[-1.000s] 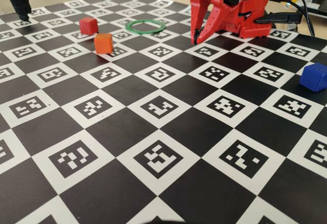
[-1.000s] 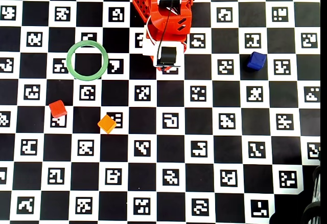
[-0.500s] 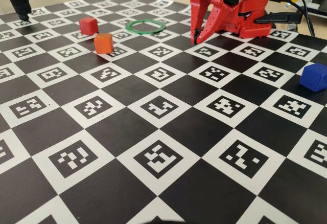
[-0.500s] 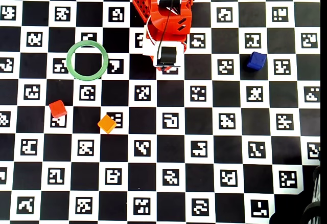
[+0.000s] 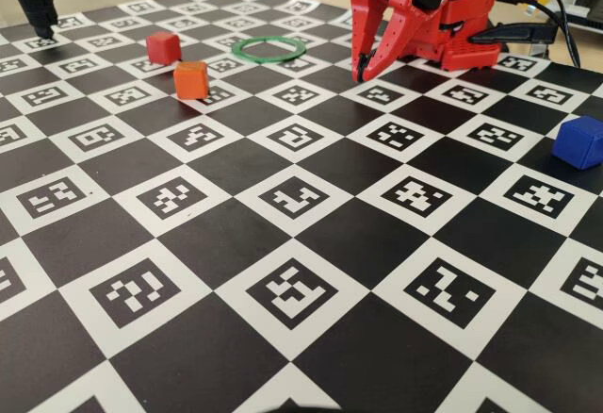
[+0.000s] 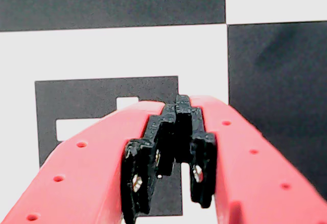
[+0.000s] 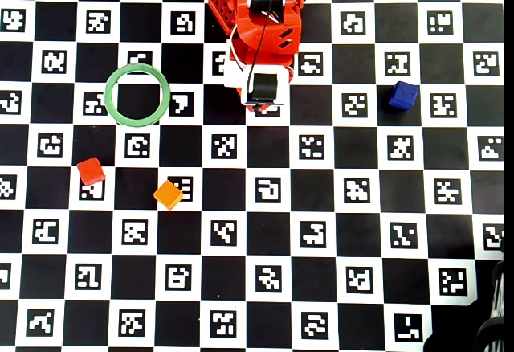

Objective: Grab the red cube then put it in the green circle then put the blue cube on top and finally the orange cube on top

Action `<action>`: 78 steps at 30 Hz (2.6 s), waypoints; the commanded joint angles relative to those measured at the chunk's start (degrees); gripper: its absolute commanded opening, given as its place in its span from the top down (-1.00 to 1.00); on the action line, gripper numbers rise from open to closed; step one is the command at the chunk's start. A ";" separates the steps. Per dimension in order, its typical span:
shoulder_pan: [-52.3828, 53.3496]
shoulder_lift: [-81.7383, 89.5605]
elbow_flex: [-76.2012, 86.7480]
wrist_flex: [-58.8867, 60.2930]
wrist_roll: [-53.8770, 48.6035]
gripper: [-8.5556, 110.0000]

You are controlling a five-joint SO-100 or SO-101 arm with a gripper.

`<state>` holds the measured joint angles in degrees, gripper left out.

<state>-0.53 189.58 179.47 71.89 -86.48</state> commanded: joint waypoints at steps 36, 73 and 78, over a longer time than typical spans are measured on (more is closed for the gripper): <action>-0.53 2.90 2.81 5.98 -0.35 0.95; -2.64 2.90 2.81 4.75 -0.44 0.95; -1.67 -1.67 -2.99 -1.41 9.32 0.93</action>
<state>-2.55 189.40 179.12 71.19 -81.56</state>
